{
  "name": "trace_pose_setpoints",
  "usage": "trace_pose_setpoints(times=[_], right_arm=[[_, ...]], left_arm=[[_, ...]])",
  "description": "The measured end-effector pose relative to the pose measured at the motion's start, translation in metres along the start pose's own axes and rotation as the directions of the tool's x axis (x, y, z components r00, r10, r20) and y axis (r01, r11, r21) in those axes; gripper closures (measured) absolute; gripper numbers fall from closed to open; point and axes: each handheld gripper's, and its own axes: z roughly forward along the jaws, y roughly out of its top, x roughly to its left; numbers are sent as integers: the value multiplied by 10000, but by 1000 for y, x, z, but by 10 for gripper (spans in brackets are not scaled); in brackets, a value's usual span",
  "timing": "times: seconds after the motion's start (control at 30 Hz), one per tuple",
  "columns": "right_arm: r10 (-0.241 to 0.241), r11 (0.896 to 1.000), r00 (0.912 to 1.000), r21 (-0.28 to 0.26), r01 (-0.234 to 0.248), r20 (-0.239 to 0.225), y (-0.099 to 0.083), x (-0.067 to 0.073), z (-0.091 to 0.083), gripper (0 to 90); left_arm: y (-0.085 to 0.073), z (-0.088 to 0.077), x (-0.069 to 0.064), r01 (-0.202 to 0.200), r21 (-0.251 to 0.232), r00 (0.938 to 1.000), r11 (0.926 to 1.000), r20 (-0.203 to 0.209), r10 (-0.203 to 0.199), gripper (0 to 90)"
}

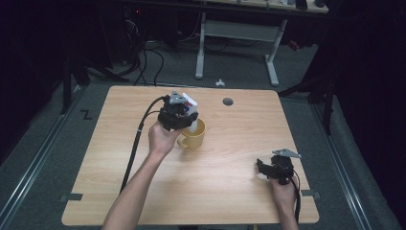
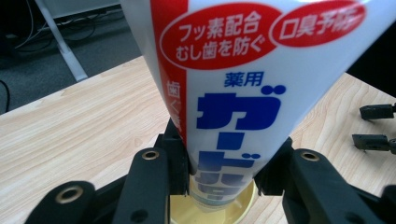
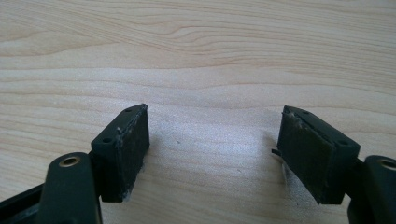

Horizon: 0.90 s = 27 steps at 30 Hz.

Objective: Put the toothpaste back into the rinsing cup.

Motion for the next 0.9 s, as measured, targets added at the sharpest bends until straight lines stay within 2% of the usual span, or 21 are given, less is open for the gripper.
trace_pose_setpoints(times=[0.2,0.57,0.9], right_arm=[[2,10000,10000,-2,-2,0,0,0,0,254],[0,10000,10000,-1,0,1,0,0,0,254],[2,10000,10000,1,-2,0,0,0,0,254]], left_arm=[[-3,7,1,65,104,10000,9999,-18,-65,634],[-9,18,-1,-138,405,9996,9991,-241,148,631],[-19,25,2,102,423,9997,9991,-237,-92,628]])
